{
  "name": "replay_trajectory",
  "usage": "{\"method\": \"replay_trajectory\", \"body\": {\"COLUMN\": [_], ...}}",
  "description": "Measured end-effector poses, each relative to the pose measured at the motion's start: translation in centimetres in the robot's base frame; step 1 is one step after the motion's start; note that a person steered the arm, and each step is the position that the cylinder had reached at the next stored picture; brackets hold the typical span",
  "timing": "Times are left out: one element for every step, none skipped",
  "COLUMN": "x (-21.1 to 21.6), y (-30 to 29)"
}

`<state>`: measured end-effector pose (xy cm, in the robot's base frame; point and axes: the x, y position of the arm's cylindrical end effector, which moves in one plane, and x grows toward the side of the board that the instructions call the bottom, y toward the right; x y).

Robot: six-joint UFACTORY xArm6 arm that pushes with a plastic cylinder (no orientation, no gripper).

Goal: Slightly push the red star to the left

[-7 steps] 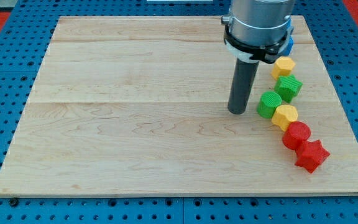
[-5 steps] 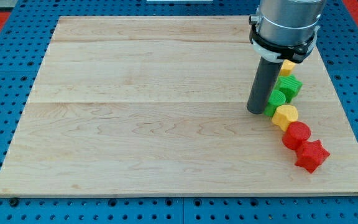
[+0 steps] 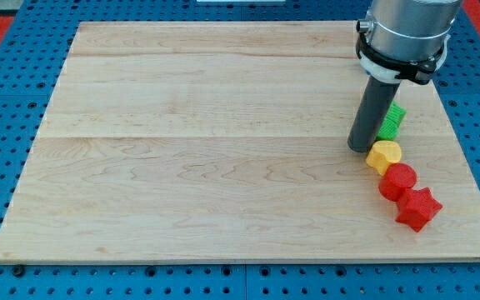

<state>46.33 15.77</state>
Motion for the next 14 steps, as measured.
{"method": "replay_trajectory", "body": {"x": [0.2,0.3,0.3,0.3,-1.4,-9.7,-10.3,-6.6,3.1,13.9,15.6,15.6,15.5,15.5], "y": [0.8,1.0,-2.0,-3.0,-3.0,-3.3,-3.3,-3.3,-3.3,-3.3,-3.3,-3.3,-2.2,-2.2]}}
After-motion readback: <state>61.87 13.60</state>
